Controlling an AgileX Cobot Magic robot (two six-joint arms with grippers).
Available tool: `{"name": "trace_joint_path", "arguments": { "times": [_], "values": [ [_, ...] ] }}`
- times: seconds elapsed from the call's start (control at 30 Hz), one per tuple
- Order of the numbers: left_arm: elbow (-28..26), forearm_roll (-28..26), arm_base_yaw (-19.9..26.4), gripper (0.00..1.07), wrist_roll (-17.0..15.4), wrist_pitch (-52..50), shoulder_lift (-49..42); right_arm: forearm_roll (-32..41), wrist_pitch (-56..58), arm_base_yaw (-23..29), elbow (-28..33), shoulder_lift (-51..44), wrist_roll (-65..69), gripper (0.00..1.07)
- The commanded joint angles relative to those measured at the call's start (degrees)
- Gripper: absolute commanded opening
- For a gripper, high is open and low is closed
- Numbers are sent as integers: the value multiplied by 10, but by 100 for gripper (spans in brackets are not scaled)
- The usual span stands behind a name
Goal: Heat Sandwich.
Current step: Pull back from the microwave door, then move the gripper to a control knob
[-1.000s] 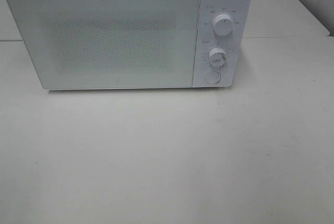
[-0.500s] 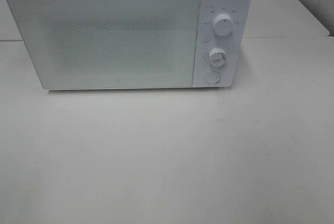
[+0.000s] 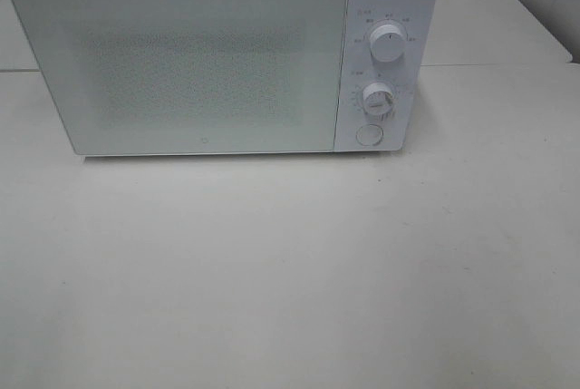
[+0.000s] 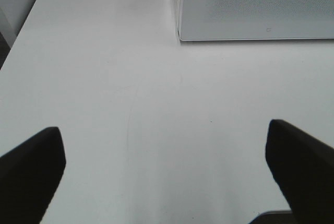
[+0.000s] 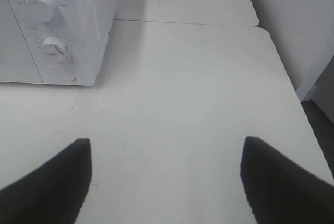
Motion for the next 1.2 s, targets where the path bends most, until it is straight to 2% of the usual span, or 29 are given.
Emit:
{"name": "trace_joint_path", "arguments": {
  "times": [0.03,0.3,1.2],
  "values": [
    [1,-5,1,100,-2,-5,-15,12,-32,-4,0,33,2,76],
    [1,-5,1,100,-2,-5,-15,16,-81,-4,0,97,4,76],
    [1,-5,1,100,-2,-5,-15,16,-371,-4,0,353,21,76]
  ]
}}
